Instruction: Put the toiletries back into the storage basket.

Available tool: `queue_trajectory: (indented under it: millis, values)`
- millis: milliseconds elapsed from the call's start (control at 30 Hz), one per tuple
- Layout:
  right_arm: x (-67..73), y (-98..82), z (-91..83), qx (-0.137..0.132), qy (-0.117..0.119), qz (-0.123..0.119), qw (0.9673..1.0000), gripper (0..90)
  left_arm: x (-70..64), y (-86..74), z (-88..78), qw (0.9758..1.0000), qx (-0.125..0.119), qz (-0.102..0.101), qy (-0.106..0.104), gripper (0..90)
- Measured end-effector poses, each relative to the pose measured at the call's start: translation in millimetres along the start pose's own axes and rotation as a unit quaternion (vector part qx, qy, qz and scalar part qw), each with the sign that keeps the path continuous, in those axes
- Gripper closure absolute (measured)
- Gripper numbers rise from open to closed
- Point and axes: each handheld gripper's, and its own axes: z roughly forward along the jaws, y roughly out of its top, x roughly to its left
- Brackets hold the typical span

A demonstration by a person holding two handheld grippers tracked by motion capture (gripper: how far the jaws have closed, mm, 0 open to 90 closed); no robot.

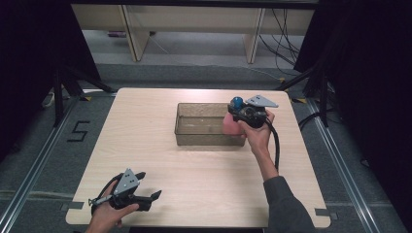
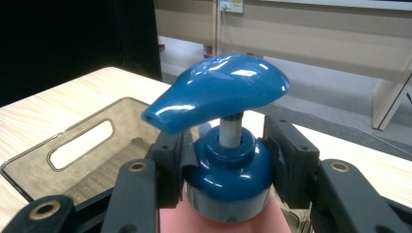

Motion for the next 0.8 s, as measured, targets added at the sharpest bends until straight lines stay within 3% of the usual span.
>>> queue_trajectory:
  millis: [167, 267, 400, 467, 533, 633, 733, 800]
  values:
    - [0.1, -2.7, -0.2, 0.006, -0.001, 0.007, 1.0000, 54.1, 0.0, 0.6, -0.7, 1.0000, 0.001, 0.000, 0.003, 14.8]
    - [-1.8, -5.2, 1.0, 0.004, 0.004, -0.011, 0.9999, 54.0, 0.6, 0.4, -0.6, 1.0000, 0.000, 0.003, 0.002, 14.8]
    - [0.3, -9.0, 0.8, 0.010, -0.005, 0.002, 0.9999, 54.1, -0.3, 0.5, -1.2, 1.0000, -0.002, -0.001, 0.002, 14.8]
    - [-2.8, -10.8, 1.5, 0.010, -0.007, -0.016, 0.9998, 54.0, 0.0, 0.5, -0.5, 1.0000, -0.005, -0.004, 0.000, 14.8]
    - [-1.1, -12.5, 1.5, 0.020, -0.002, 0.004, 0.9998, 54.0, 0.6, 0.6, -1.5, 1.0000, -0.003, -0.001, 0.002, 14.8]
    - [-2.9, -13.7, 1.5, 0.020, -0.004, -0.011, 0.9997, 54.1, 0.8, 0.8, -1.5, 1.0000, -0.003, -0.002, 0.001, 14.8]
    - [0.0, -15.5, 2.1, 0.017, -0.006, 0.001, 0.9998, 54.1, 1.1, 0.6, -1.9, 1.0000, -0.004, -0.001, 0.001, 14.8]
    - [-1.1, -15.5, 1.3, 0.027, -0.003, -0.006, 0.9996, 54.1, 1.2, 0.9, -1.7, 1.0000, -0.004, -0.002, 0.001, 14.8]
